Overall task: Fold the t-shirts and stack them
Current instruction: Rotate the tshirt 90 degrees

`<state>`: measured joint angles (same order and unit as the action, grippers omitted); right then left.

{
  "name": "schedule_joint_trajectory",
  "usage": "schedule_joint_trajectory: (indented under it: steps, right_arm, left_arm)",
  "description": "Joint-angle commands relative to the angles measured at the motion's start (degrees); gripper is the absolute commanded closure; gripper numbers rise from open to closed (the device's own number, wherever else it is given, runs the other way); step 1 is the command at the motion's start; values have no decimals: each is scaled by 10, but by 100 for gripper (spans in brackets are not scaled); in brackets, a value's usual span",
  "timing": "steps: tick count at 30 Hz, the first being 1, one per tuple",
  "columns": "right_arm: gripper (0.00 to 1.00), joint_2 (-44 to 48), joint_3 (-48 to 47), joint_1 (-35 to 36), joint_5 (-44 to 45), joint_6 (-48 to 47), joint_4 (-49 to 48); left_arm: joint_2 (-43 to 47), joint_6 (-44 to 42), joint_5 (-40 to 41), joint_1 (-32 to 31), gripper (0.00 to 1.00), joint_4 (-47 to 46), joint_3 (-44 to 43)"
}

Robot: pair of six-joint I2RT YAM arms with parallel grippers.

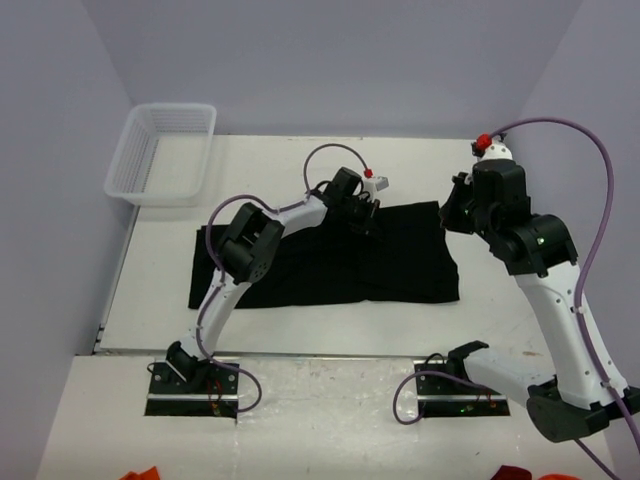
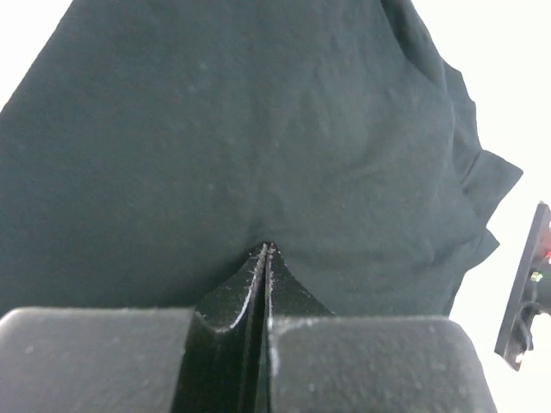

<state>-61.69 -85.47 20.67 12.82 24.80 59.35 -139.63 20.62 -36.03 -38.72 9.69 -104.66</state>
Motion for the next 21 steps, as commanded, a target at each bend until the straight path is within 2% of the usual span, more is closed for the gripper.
schedule_joint_trajectory:
  steps: [1,4,10,15,21]
  right_arm:
    - [100,29,38,4,-86,31,-29]
    - [100,25,104,21,-106,40,-63]
    - [100,-33,152,85,-43,52,-74]
    - [100,-87,178,101,-74,51,-124]
    - [100,-180,193,136,-124,24,-216]
  left_arm:
    - [-79,-18,62,8,100,92,-115]
    - [-142,-15,69,29,100,125,-213]
    - [-173,12,30,105,100,91,-275]
    - [-137,10,27,176,100,81,-257]
    - [-72,-32,42,203,100,88,-215]
